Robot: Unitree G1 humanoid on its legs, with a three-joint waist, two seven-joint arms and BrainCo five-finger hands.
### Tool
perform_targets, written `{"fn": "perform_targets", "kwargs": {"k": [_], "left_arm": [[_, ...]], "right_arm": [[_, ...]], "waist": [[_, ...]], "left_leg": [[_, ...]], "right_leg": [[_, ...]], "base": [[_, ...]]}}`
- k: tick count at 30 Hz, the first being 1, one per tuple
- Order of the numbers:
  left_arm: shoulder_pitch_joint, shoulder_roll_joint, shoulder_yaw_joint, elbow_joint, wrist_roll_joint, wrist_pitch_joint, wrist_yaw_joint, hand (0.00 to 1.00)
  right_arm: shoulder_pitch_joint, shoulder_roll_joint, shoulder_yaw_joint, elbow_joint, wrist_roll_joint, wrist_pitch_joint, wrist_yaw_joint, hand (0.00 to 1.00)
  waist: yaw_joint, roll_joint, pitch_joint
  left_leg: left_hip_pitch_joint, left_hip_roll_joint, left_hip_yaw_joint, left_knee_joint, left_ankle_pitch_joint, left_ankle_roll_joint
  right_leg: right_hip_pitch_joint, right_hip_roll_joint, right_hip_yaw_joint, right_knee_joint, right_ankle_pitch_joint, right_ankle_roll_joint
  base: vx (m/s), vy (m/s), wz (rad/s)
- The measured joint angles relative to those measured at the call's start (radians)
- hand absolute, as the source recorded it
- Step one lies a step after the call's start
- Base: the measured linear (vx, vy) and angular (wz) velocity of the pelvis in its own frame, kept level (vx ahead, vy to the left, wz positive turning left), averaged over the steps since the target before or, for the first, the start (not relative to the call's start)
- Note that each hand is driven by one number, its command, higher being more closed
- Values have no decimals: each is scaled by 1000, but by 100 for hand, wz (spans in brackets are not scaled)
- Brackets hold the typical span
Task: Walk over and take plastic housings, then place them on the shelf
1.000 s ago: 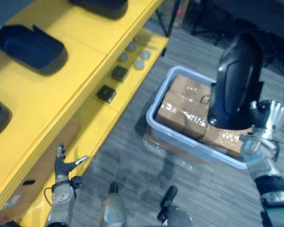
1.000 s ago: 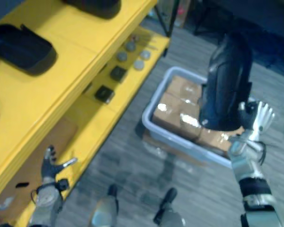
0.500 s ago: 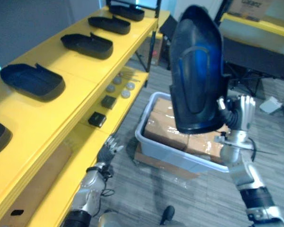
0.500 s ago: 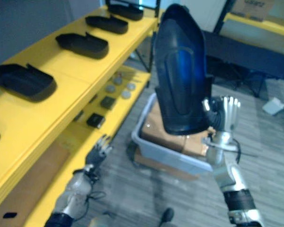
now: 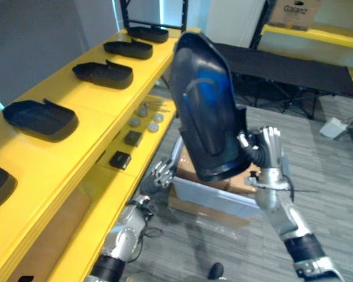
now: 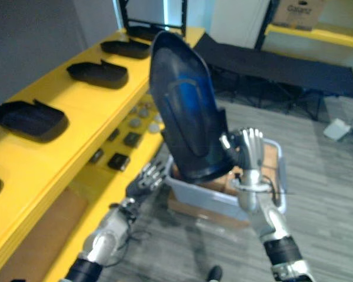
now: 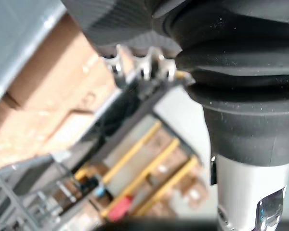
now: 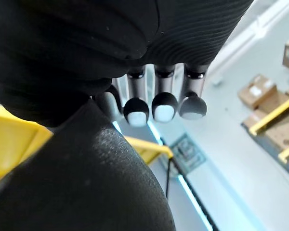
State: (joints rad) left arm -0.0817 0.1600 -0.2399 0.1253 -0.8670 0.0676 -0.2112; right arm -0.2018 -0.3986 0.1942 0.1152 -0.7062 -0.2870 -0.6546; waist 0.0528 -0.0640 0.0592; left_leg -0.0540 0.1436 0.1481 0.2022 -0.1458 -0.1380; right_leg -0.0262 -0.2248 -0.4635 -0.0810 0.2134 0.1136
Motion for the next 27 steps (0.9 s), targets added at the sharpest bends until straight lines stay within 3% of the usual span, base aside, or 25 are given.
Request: {"fn": "perform_targets", "kwargs": {"k": [15,24,25,27], "left_arm": [[-6,-13,-91,-91,18,-4,-46,0],[-6,-10,-100,-106,194,-22,5,0],[-6,-10,-100,-106,222,-26,17,100],[-5,-9,-101,-108,281,-34,50,100]], "right_arm": [[0,45,121,105,-14,-14,0,100],[-9,60,151,141,-12,-14,-7,100],[-11,60,154,141,-8,-14,-8,100],[-17,60,163,141,8,-14,-15,100]], "waist": [[11,9,-10],[28,23,-20],[28,23,-20],[29,23,-20]], "left_leg": [[-9,-3,-23,3,4,1],[-16,-4,-35,2,10,0],[-16,-4,-35,3,10,1],[-16,-4,-37,3,10,1]], "right_leg": [[10,-2,-26,-1,-7,-8],[12,-1,-41,0,-6,-7],[13,-1,-41,0,-6,-7],[14,-1,-43,0,-6,-7]], "base": [[-24,33,5],[-1,31,5],[-20,32,0],[-26,37,3]]}}
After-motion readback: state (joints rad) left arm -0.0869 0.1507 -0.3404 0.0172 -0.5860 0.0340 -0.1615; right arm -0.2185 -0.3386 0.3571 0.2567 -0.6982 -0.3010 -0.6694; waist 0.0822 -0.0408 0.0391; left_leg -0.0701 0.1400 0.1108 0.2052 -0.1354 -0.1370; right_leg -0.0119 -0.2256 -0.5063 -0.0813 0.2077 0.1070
